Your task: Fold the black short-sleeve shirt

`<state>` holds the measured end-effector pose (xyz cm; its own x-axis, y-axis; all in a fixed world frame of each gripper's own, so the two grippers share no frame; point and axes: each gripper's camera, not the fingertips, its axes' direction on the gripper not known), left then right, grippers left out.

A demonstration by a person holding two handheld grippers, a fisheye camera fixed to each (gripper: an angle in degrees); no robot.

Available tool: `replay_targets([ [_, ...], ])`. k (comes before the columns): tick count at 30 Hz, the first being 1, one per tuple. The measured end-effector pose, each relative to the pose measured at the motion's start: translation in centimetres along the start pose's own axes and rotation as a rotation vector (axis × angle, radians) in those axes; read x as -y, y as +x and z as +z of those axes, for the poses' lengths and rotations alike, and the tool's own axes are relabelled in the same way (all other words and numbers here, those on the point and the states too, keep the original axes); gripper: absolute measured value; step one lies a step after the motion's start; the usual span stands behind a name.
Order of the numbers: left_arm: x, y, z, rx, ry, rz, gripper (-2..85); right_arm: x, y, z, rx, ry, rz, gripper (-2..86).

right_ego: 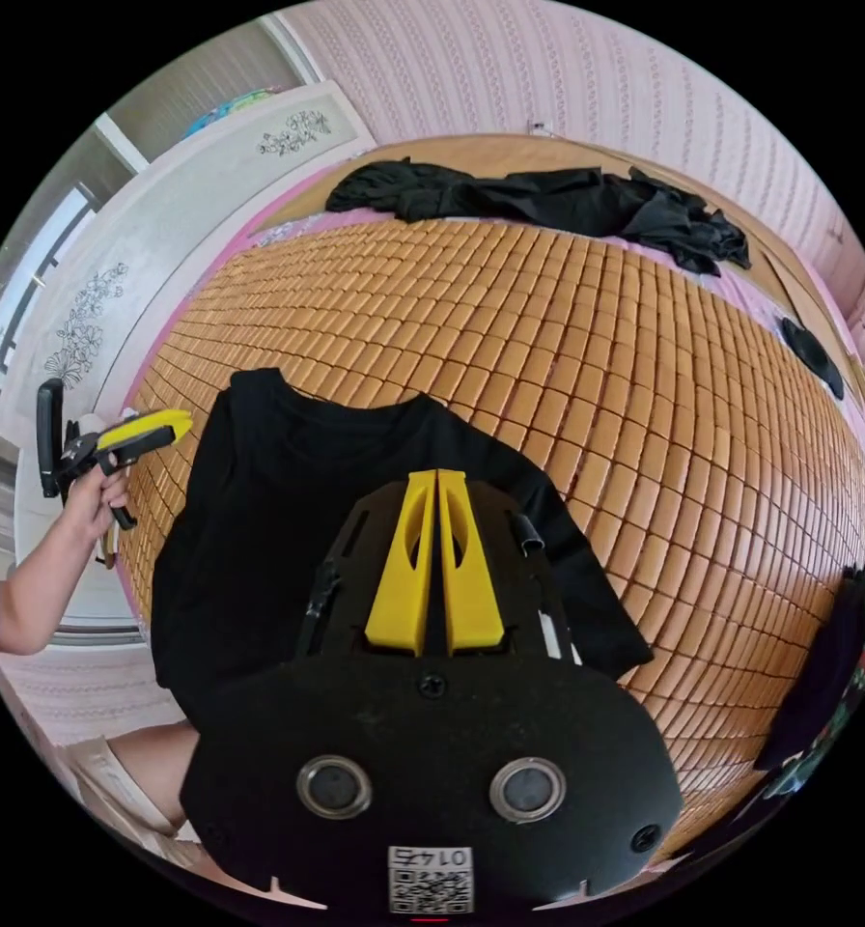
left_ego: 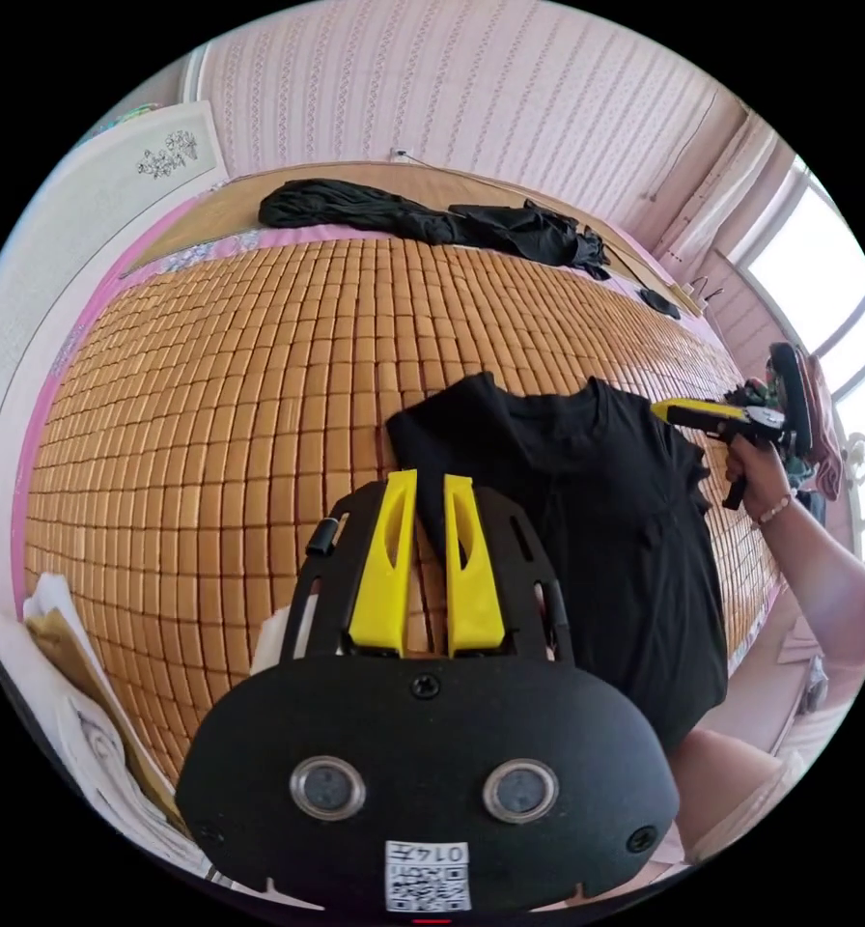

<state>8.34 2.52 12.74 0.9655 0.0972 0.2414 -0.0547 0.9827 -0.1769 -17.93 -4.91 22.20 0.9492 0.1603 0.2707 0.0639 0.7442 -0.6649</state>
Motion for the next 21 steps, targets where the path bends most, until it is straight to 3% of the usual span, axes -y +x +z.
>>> replay_targets([
  [2,1.8,1.4,1.5,-0.002,0.009,0.042,4.7,-0.4,1.4,1.7,-0.116,-0.085,0.016,0.1],
  [5,3.5,3.0,5.1,-0.031,-0.097,0.020,4.5,-1.8,3.7,1.4,-0.088,-0.039,0.064,-0.1],
  [6,4.0,3.5,6.4,0.037,-0.156,0.019,4.5,-2.0,4.2,1.3,-0.069,-0.033,0.080,-0.1],
  [11,5.7,4.8,7.9,0.079,-0.176,-0.024,2.6,-7.1,8.1,-3.2,0.059,0.190,0.175,0.9],
  [15,7.6,8.1,6.8,0.232,-0.098,0.033,1.3,-14.1,11.0,-7.4,-0.002,0.250,0.297,4.1],
  [21,12.8,20.2,8.1,-0.051,-0.013,0.362,2.1,-22.3,14.0,-5.8,0.101,0.117,0.431,7.5],
])
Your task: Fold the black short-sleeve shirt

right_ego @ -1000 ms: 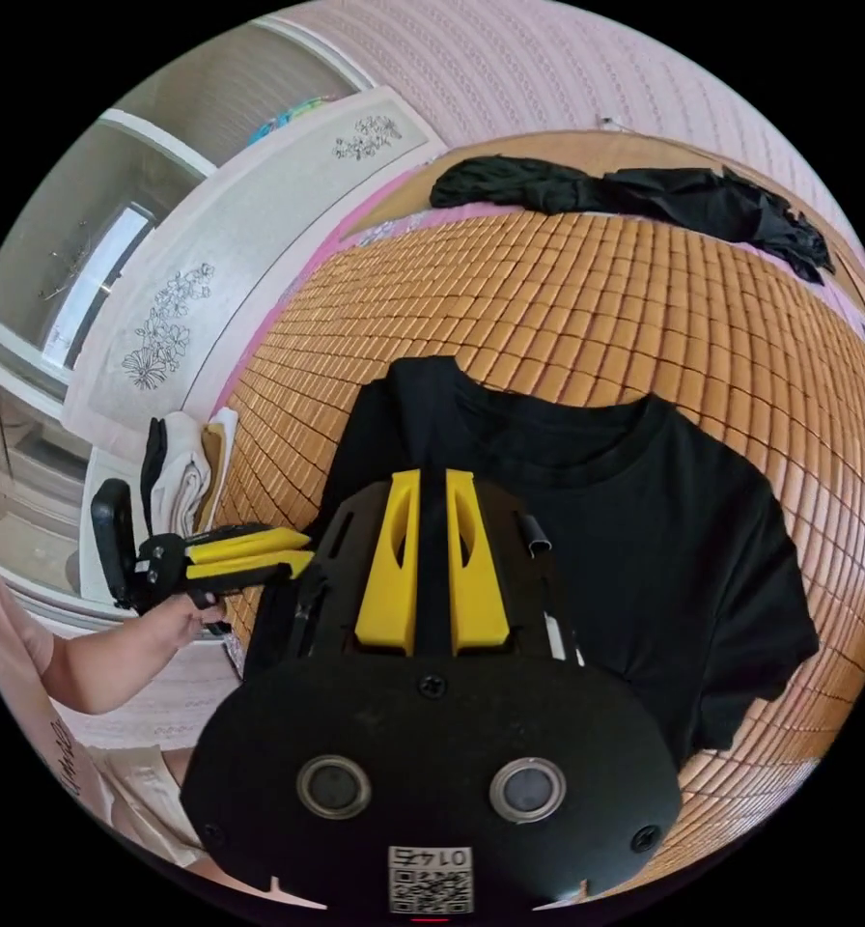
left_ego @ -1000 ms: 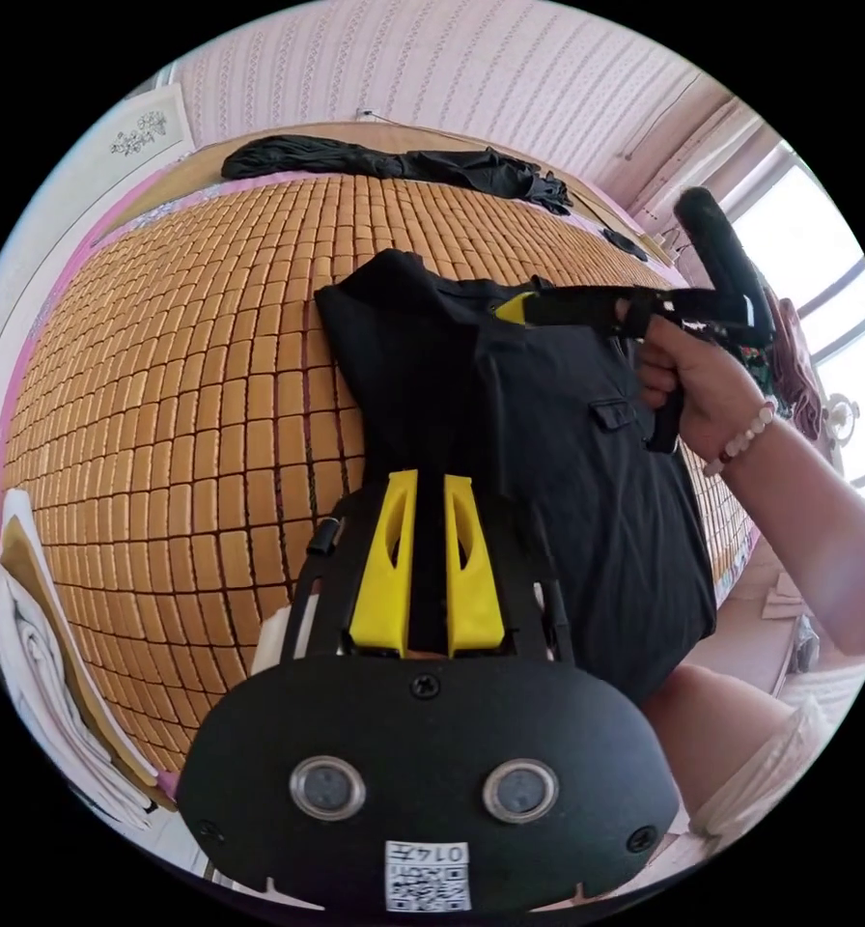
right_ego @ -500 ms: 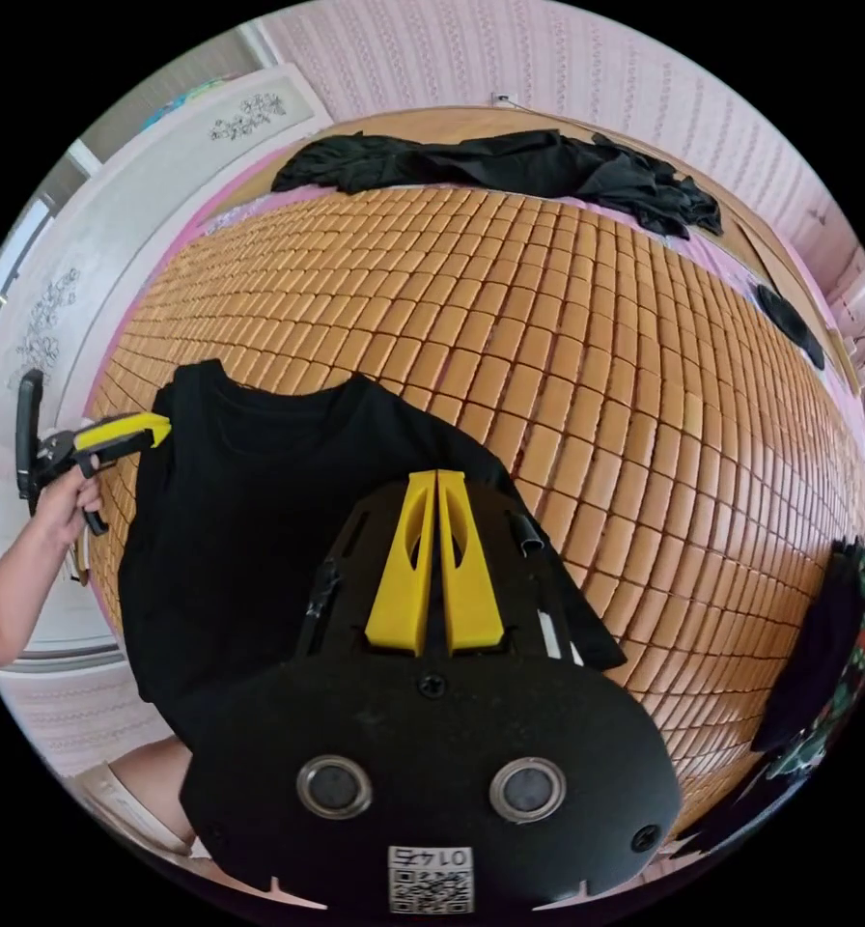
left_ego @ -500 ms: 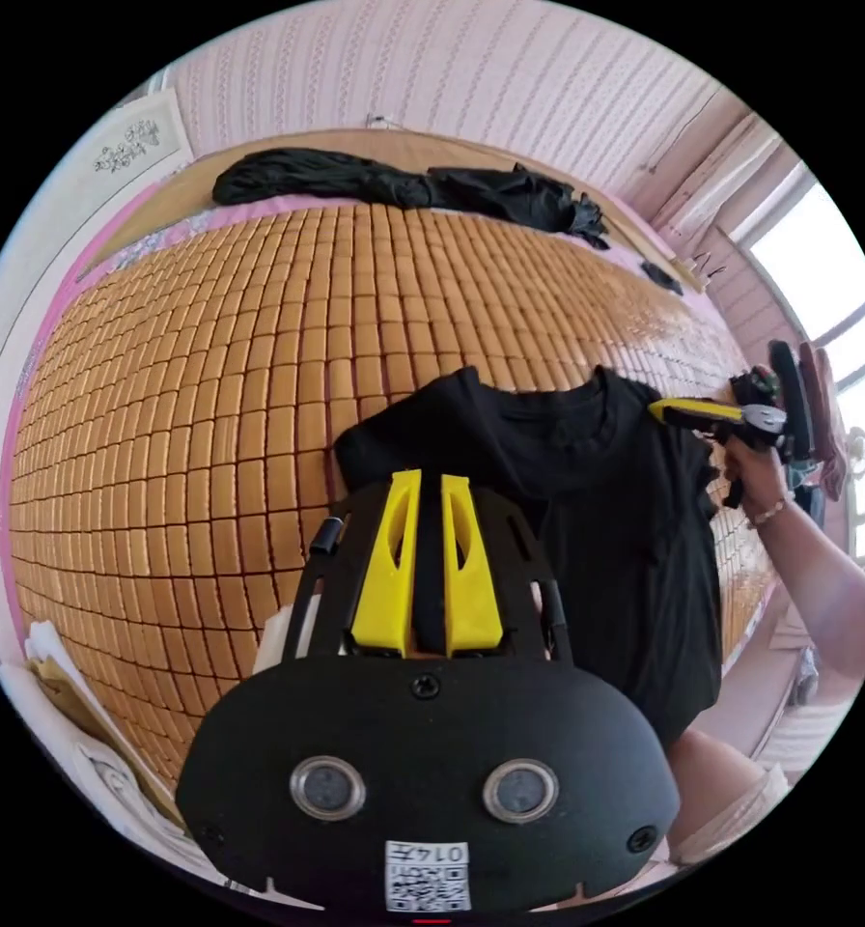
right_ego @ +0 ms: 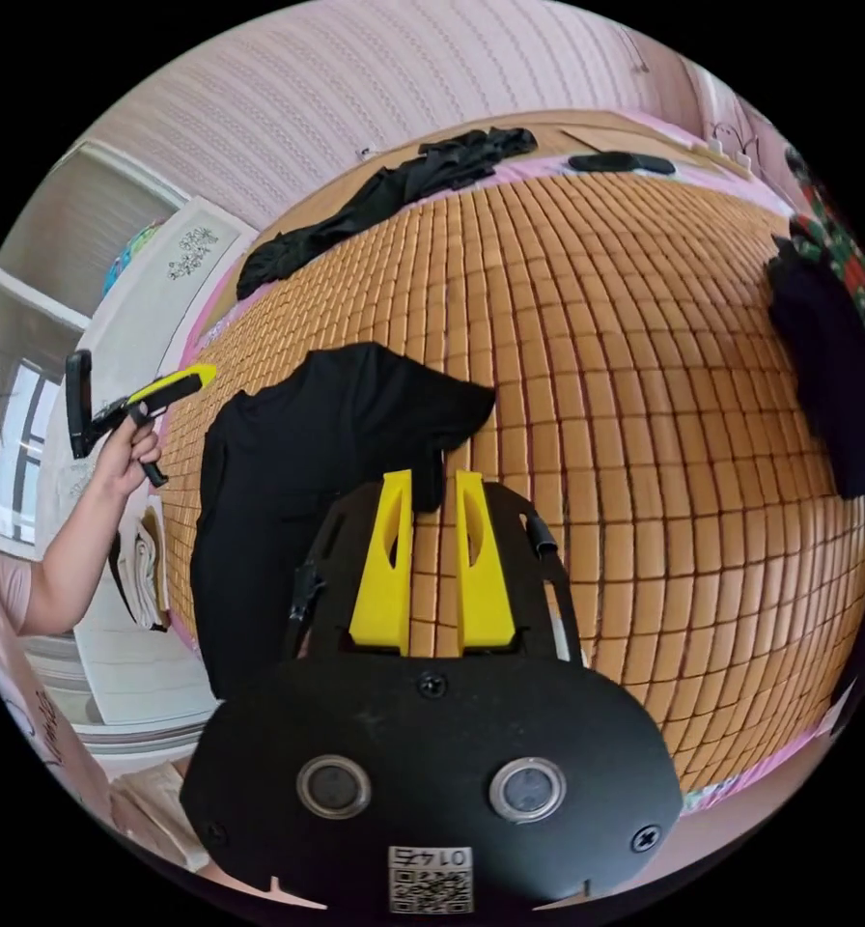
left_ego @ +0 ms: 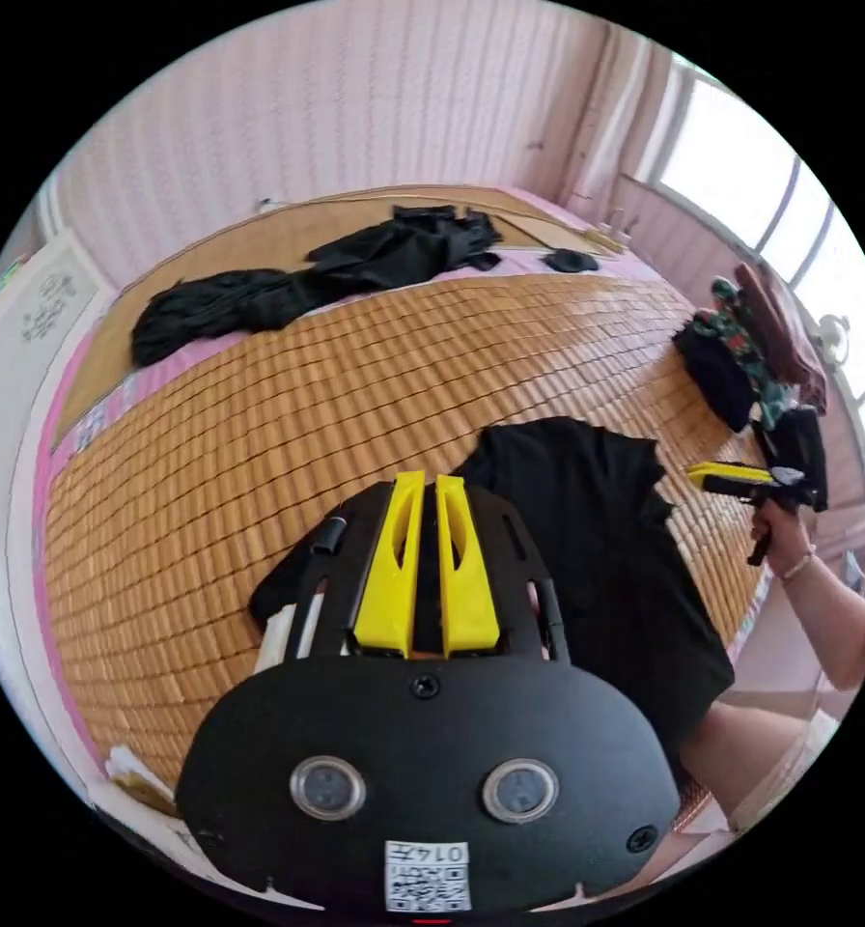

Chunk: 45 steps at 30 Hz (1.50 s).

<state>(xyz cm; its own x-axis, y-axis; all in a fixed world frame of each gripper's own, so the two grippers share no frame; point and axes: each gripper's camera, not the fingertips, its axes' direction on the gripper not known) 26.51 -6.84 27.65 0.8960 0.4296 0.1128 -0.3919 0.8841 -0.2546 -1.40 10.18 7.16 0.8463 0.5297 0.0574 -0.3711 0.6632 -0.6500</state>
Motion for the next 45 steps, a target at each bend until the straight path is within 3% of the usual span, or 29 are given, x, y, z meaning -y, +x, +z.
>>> replay_targets([
  [5,6.8,11.0,6.6,-0.205,-0.057,0.271,5.0,-1.8,2.2,2.0,0.063,-0.021,0.047,7.2],
  [9,9.8,18.2,12.4,-0.311,-0.219,0.397,7.4,-2.3,3.7,2.3,0.076,-0.003,0.066,4.6],
  [12,10.4,20.7,15.1,-0.215,-0.310,0.460,6.5,-2.7,4.7,2.4,0.069,-0.001,0.057,2.5],
  [16,10.2,20.5,14.7,-0.167,-0.258,0.514,0.4,-3.3,5.8,2.2,0.081,0.002,0.041,1.3],
  [20,9.6,16.2,10.7,-0.195,-0.105,0.371,-0.5,-4.5,5.1,-0.2,0.092,0.178,-0.077,1.2],
  [24,5.7,8.9,3.4,-0.253,0.056,0.195,1.2,-5.4,3.7,-0.4,0.196,0.133,-0.247,1.8],
  [30,-3.2,1.1,1.7,-0.208,-0.125,-0.057,6.9,-6.3,3.0,0.6,0.189,-0.013,-0.331,3.8],
  [38,-9.0,-6.0,-2.9,-0.223,-0.012,-0.265,6.7,-0.3,2.7,3.3,0.099,0.015,-0.343,7.0],
  [45,-14.7,-18.0,-8.5,0.036,0.060,-0.556,8.9,7.1,3.4,8.6,0.086,-0.025,-0.282,7.9],
])
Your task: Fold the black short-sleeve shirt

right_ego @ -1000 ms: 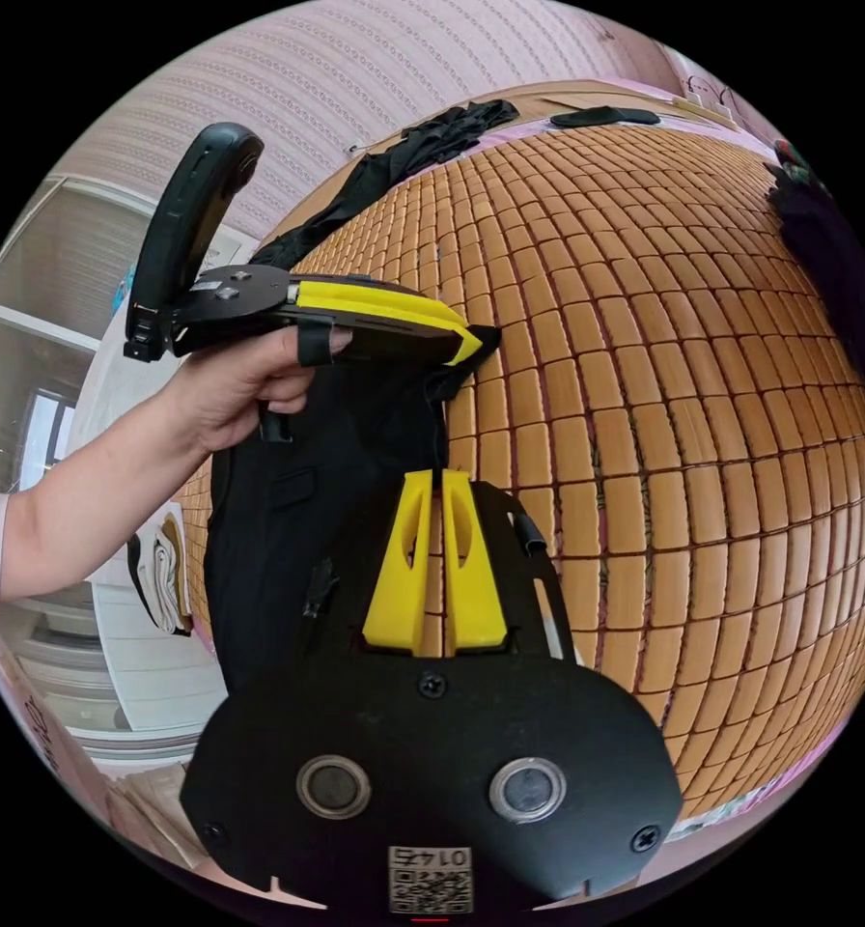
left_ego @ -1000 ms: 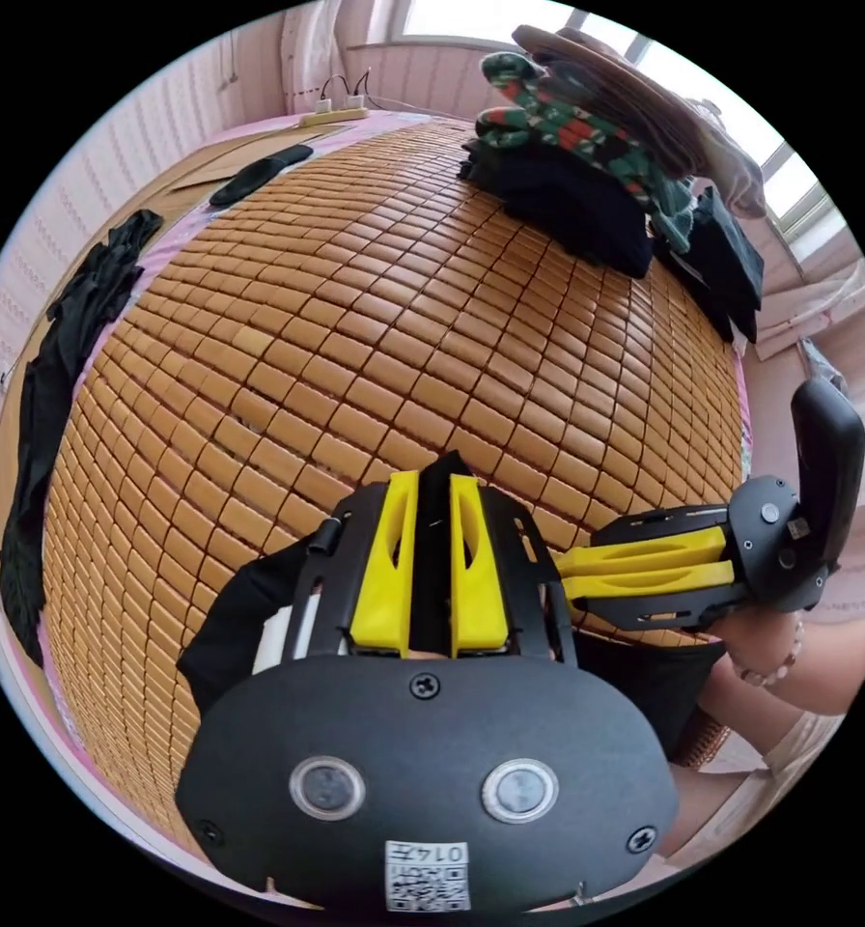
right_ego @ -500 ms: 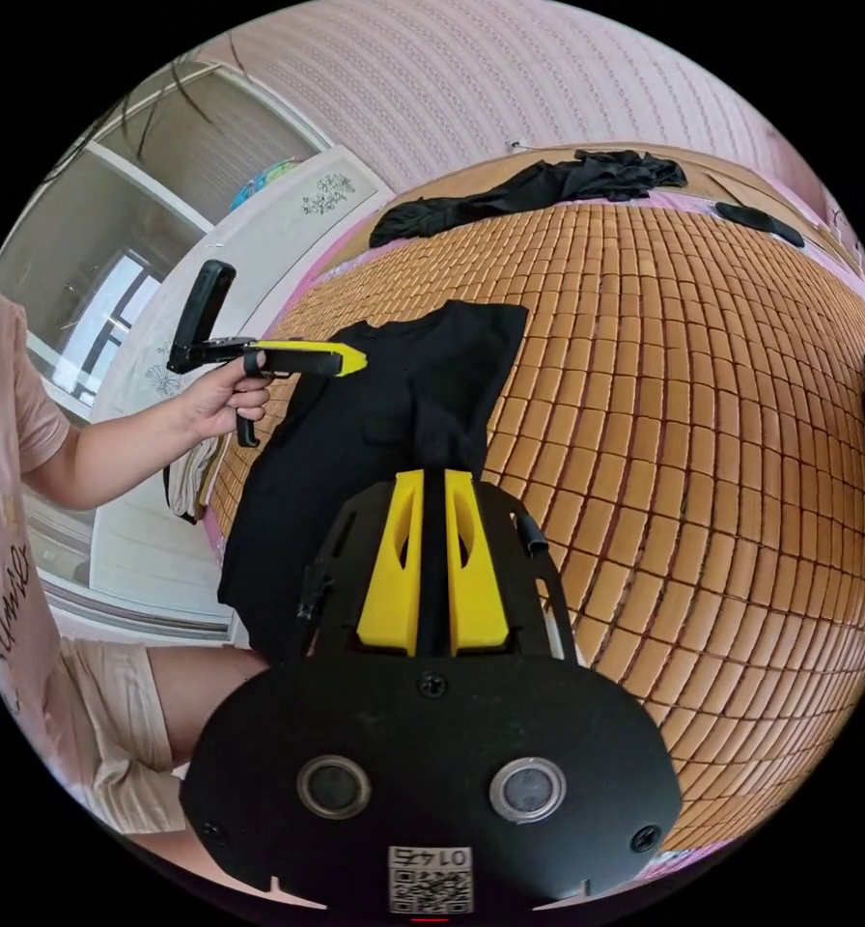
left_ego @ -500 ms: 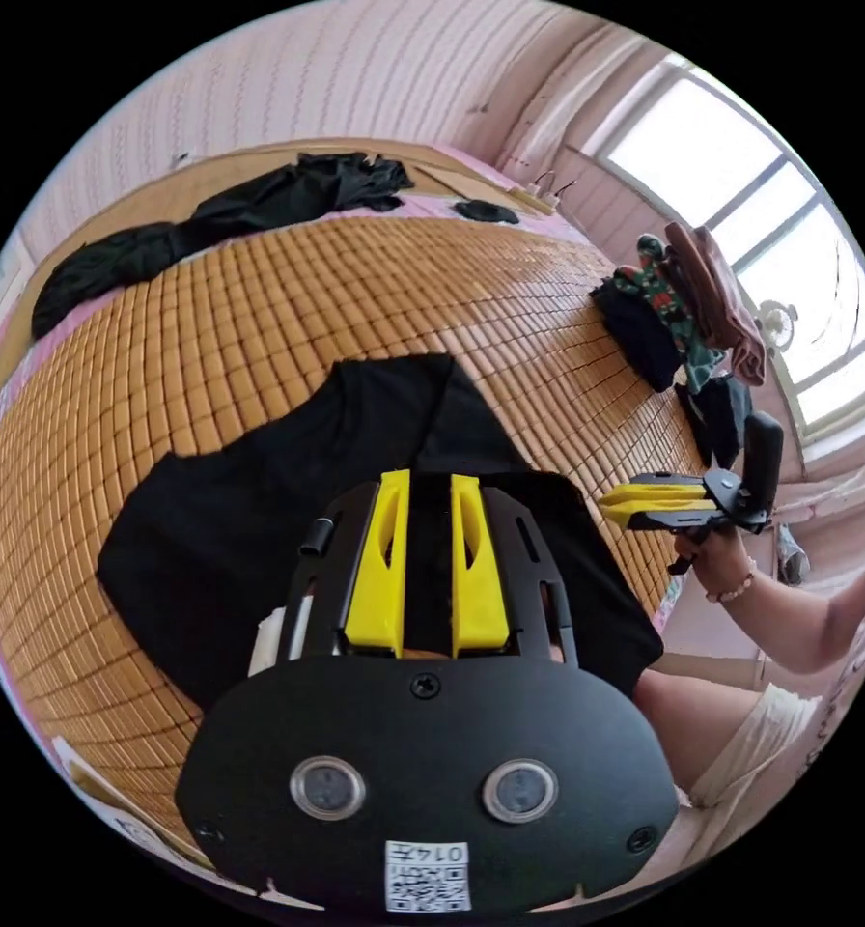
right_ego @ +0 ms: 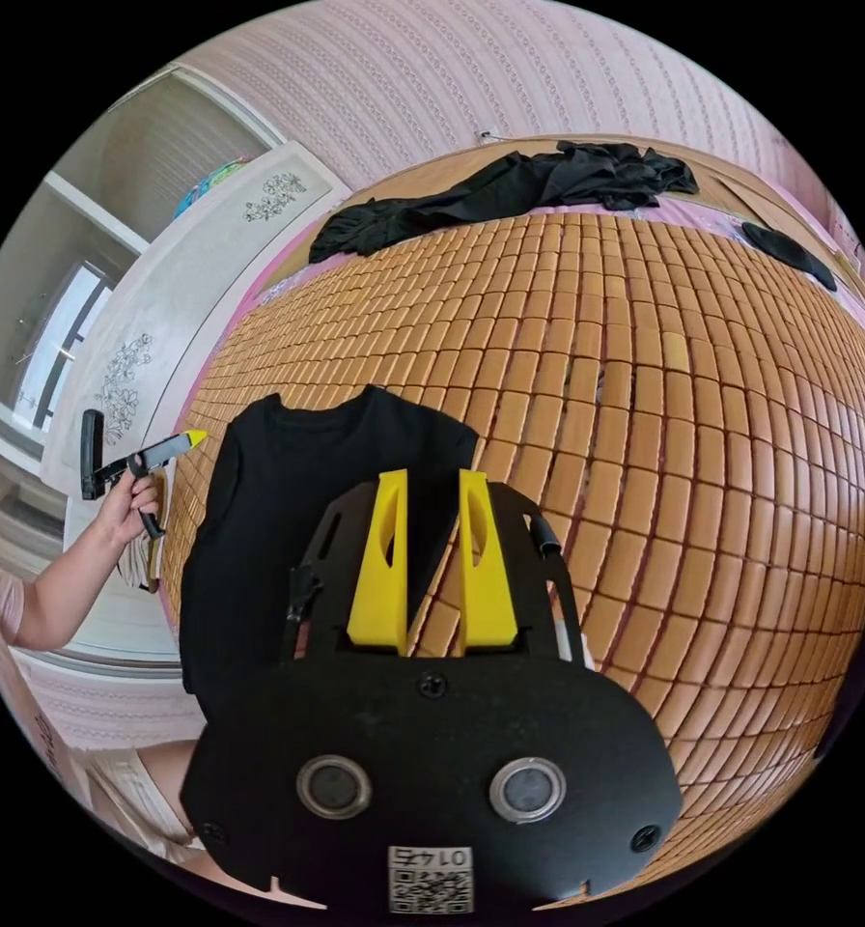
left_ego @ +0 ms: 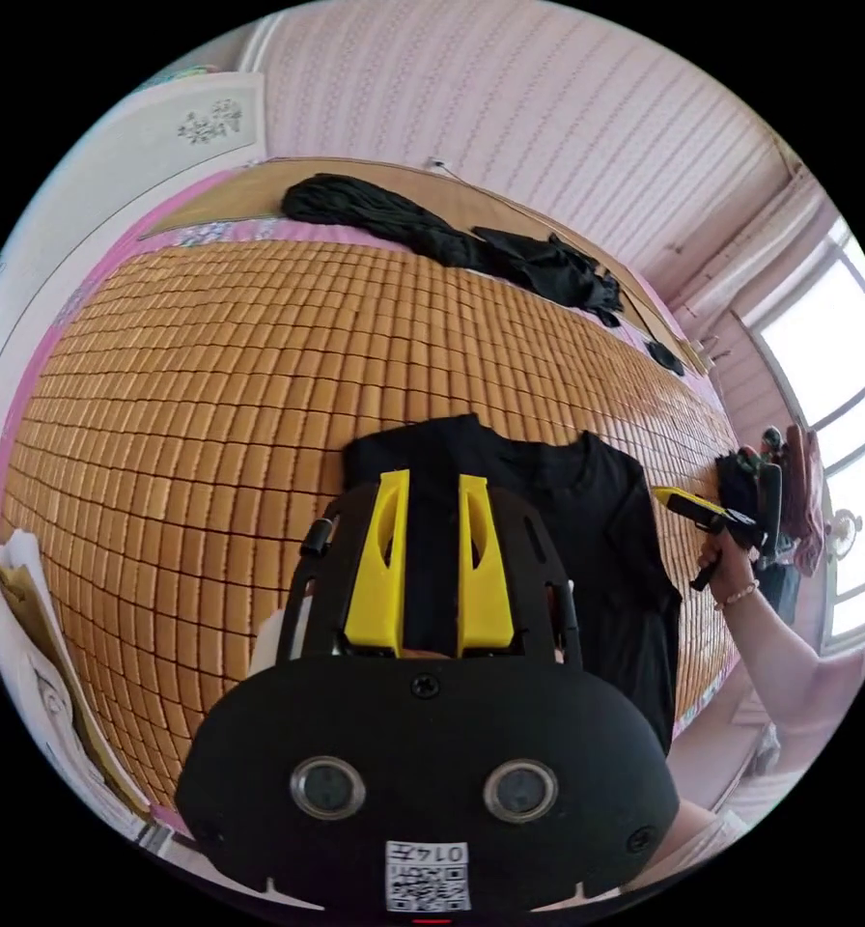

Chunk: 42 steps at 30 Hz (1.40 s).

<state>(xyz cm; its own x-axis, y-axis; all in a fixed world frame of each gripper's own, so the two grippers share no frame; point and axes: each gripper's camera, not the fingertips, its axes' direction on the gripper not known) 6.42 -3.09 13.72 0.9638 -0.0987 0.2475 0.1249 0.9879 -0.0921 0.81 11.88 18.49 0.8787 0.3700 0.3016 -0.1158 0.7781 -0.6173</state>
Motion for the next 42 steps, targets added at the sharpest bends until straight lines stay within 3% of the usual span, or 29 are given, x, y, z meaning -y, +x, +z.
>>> replay_targets([
  [8,0.6,-7.0,-0.2,0.001,-0.076,-0.116,10.3,1.1,0.9,0.8,0.043,-0.067,-0.039,1.5],
  [13,1.1,-8.0,-2.6,0.081,-0.152,-0.027,2.1,1.4,1.8,-0.9,0.096,-0.037,-0.025,0.8],
  [16,0.8,-8.7,-5.5,-0.055,-0.101,-0.012,-0.5,1.5,1.3,-1.8,0.053,-0.030,-0.068,0.6],
  [26,-0.8,-8.2,-17.1,-0.125,0.133,-0.004,-1.0,-0.9,0.5,-7.7,0.093,0.168,-0.099,0.7],
  [33,-12.0,-6.1,-27.2,-0.232,0.097,0.187,-1.0,-12.6,-2.6,-11.1,0.239,0.118,-0.208,0.7],
  [36,-19.0,-6.1,-29.5,-0.203,-0.006,0.227,-1.0,-20.4,-2.9,-9.8,0.309,0.058,-0.109,0.7],
  [42,-31.1,-7.6,-28.4,-0.152,-0.210,0.066,-1.0,-31.8,-1.6,-3.8,0.236,-0.102,0.113,0.8],
])
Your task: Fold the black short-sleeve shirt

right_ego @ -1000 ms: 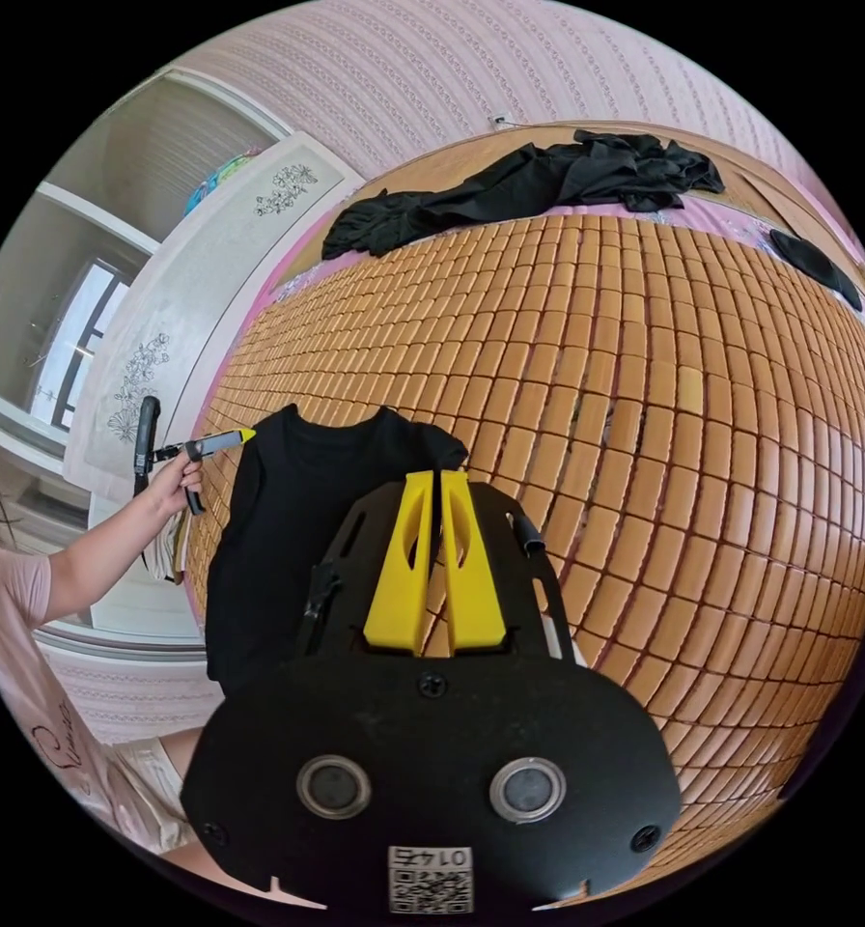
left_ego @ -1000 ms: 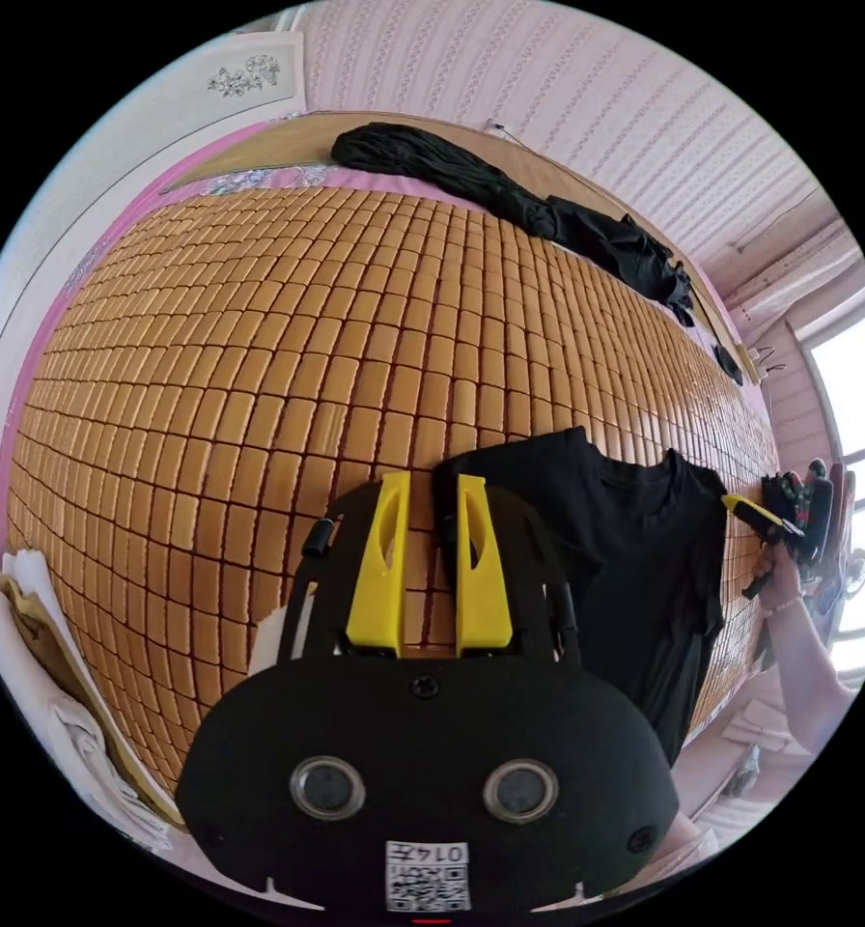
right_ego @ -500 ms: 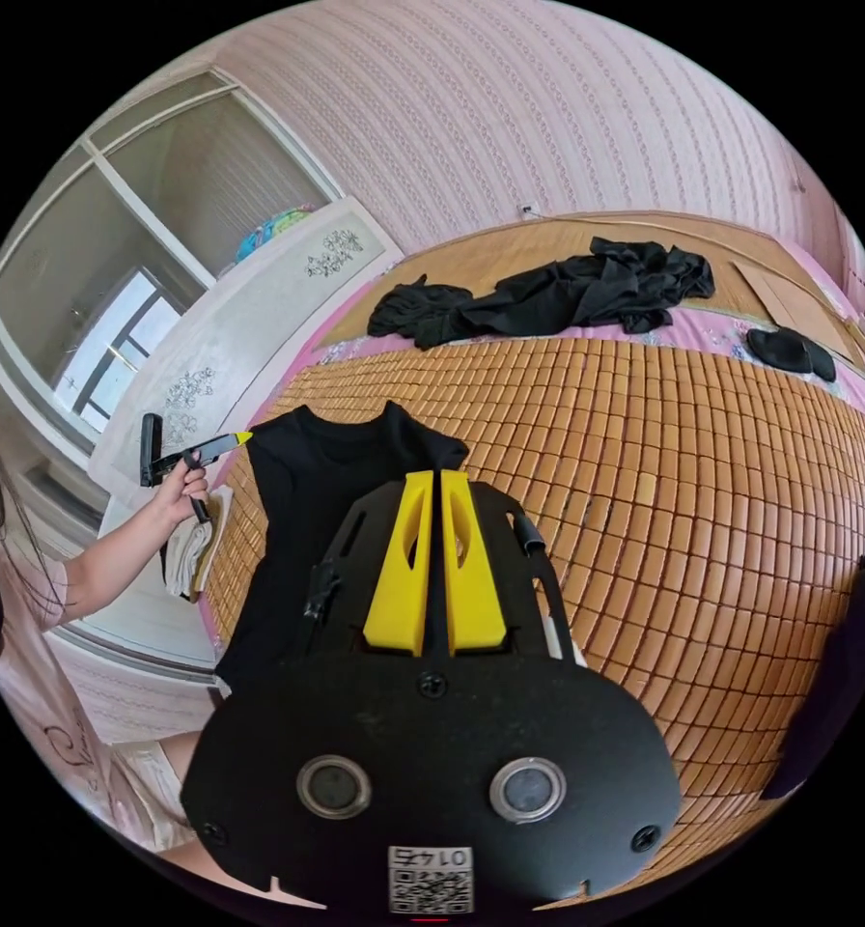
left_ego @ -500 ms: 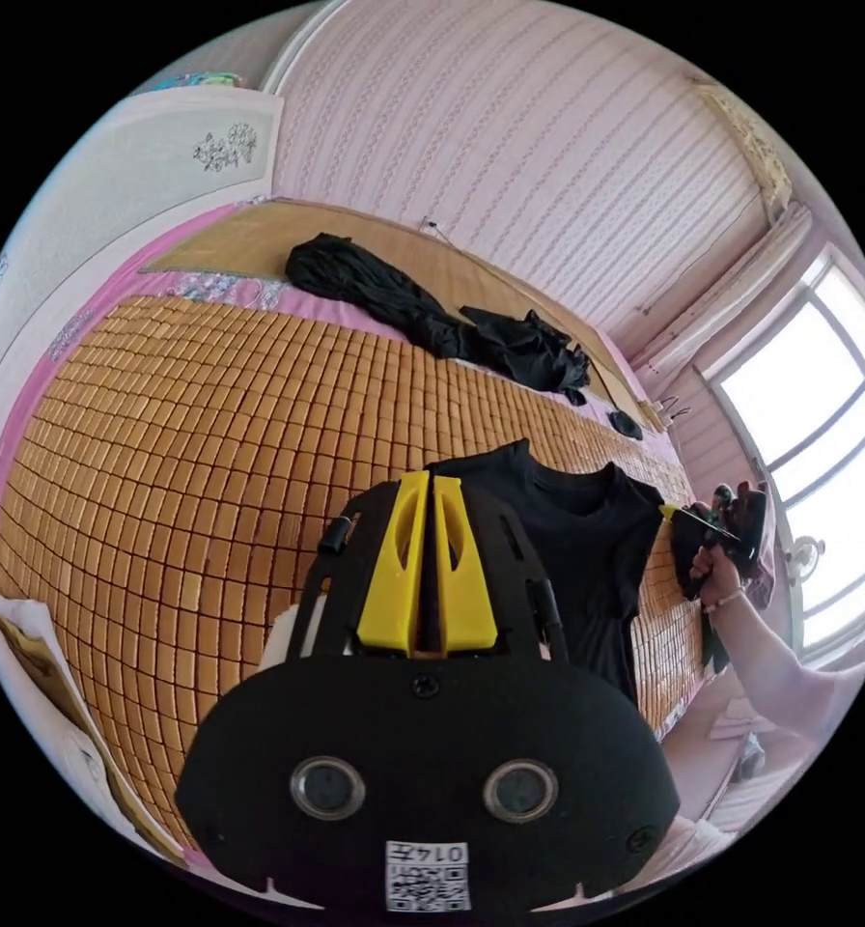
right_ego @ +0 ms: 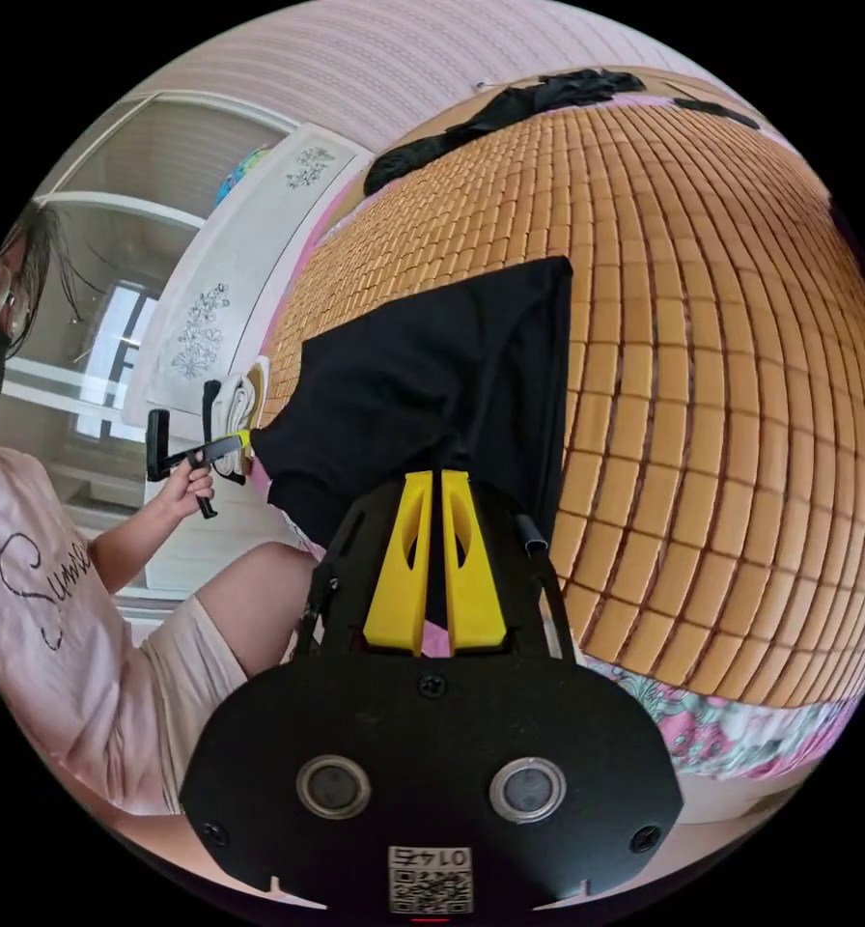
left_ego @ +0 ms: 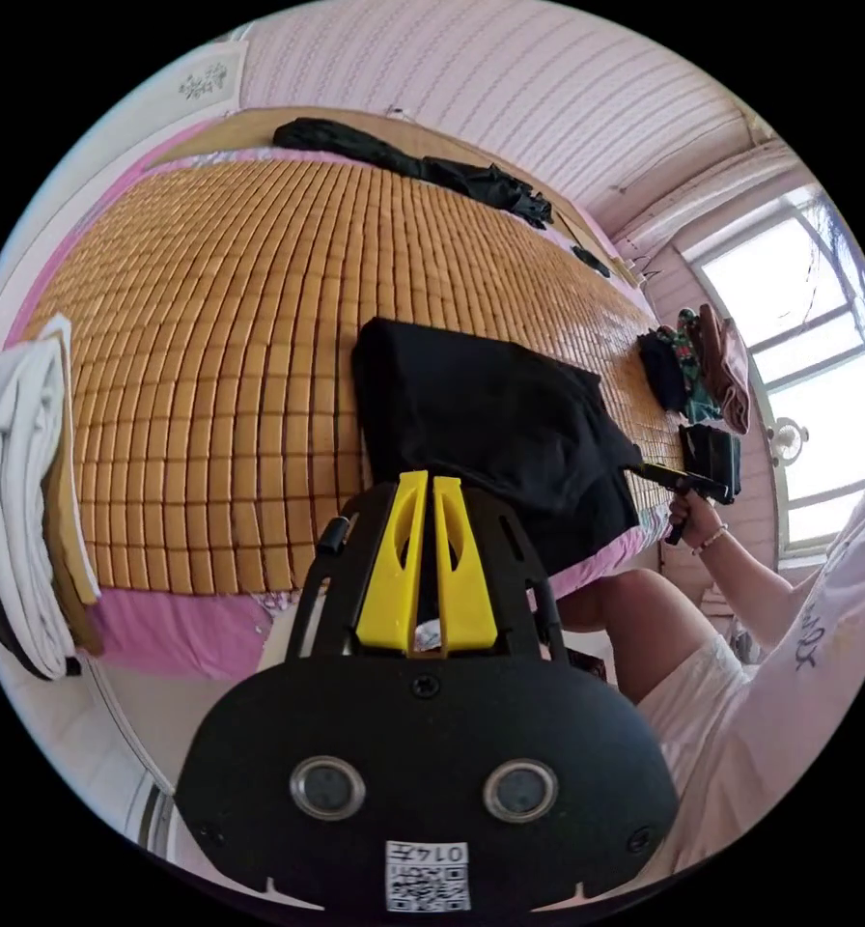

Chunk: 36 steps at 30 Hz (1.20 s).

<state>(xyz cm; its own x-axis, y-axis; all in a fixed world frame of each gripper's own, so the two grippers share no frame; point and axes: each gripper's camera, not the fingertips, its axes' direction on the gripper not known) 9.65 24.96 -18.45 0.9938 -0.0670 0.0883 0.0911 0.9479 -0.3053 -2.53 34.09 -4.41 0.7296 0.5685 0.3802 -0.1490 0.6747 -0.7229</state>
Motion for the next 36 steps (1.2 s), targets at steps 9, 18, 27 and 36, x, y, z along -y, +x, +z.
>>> replay_targets([
  [9,-6.5,1.5,-5.2,-0.024,0.067,-0.001,-1.0,-3.8,-1.6,-4.3,0.009,0.053,-0.129,0.9],
  [18,-13.9,1.1,-0.5,0.015,-0.077,-0.031,-0.3,-9.3,-1.2,-0.5,-0.237,-0.044,-0.176,1.9],
  [27,-19.8,7.4,-4.9,0.097,0.075,0.050,1.5,-12.8,-5.4,-2.1,-0.289,0.135,-0.107,8.2],
  [36,-19.8,11.5,-1.6,0.071,0.054,0.018,4.0,-12.4,-0.7,0.4,-0.092,0.205,0.313,7.0],
])
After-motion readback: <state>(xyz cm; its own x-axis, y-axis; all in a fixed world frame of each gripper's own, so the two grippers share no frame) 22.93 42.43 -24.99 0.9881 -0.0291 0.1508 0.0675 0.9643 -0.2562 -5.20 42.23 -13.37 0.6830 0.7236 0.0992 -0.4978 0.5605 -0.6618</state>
